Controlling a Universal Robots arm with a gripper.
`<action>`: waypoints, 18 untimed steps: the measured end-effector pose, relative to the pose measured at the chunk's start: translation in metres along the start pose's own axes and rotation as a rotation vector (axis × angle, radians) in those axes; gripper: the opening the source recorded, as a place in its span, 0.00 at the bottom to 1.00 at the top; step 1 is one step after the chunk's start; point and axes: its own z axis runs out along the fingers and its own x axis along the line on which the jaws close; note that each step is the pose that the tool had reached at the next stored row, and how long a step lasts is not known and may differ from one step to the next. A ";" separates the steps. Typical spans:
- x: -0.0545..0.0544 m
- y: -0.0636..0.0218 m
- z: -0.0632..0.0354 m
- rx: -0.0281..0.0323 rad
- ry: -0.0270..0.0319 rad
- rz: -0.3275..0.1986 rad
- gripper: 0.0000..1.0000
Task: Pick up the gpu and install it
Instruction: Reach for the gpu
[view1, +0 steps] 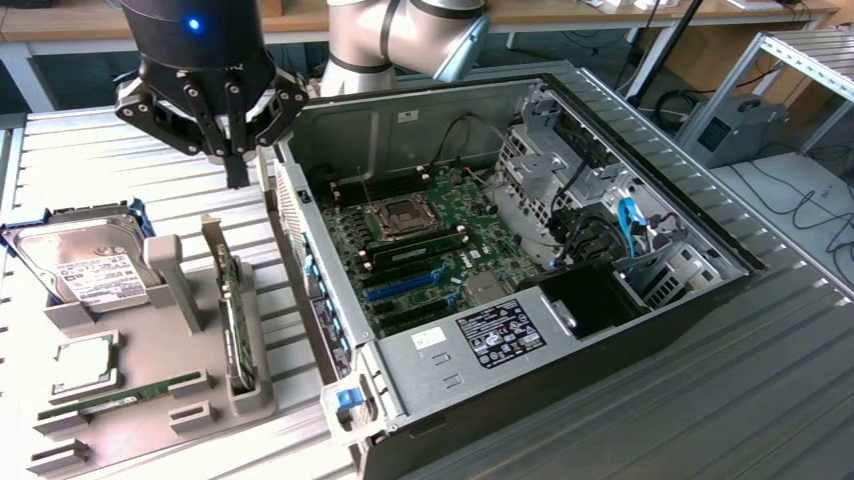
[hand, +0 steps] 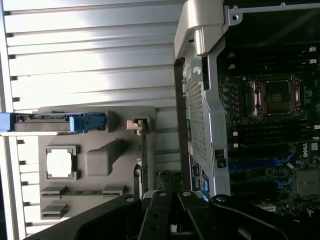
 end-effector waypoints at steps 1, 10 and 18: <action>0.000 -0.0002 0.0000 0.0000 0.0000 0.000 0.11; 0.001 -0.0018 -0.0001 -0.0001 0.0000 0.000 0.11; 0.003 -0.0048 -0.0002 0.0000 0.0001 0.000 0.11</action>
